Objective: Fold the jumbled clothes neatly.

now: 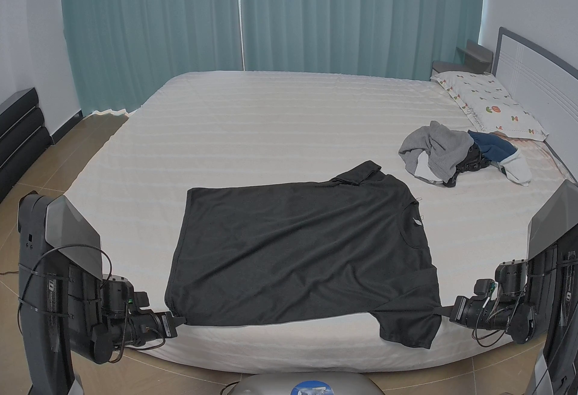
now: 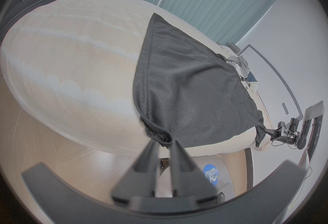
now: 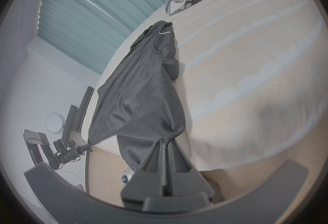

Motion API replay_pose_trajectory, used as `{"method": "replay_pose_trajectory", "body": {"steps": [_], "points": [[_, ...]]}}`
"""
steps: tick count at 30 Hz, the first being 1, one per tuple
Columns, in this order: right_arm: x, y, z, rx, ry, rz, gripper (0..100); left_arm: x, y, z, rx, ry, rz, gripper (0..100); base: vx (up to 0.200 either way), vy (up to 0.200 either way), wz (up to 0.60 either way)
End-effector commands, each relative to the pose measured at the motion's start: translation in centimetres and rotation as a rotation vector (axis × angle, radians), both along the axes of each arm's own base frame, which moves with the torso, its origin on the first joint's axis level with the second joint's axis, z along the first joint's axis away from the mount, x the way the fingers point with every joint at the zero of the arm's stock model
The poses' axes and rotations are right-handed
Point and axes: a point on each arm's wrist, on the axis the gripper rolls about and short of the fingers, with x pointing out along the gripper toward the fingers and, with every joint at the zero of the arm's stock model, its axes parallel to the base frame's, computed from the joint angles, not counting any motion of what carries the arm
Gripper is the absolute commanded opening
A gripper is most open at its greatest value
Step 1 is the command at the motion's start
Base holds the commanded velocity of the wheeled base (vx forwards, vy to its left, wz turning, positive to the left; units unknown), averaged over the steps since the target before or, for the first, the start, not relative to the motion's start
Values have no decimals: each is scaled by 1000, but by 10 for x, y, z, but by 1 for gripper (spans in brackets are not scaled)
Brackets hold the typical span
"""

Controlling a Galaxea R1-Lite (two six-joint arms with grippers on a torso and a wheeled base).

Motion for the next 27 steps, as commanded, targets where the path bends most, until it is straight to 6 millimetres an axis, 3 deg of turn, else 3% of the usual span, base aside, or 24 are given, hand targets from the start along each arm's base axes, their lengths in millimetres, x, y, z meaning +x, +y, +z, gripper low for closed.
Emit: {"method": "replay_pose_trajectory", "body": {"steps": [1,10,19,27], "points": [[1,0,2,1,-16,1,0,-3,6,2,0,1,25,0,0,0,0],[0,0,3,-1,-21,-1,0,-14,22,12,0,11,89,0,0,0,0],[-16,0,18,12,-21,27,0,-18,21,22,-3,-8,90,0,0,0,0],[-16,-9,24,1,-51,-4,0,-17,23,33,-3,-51,112,0,0,0,0]]}}
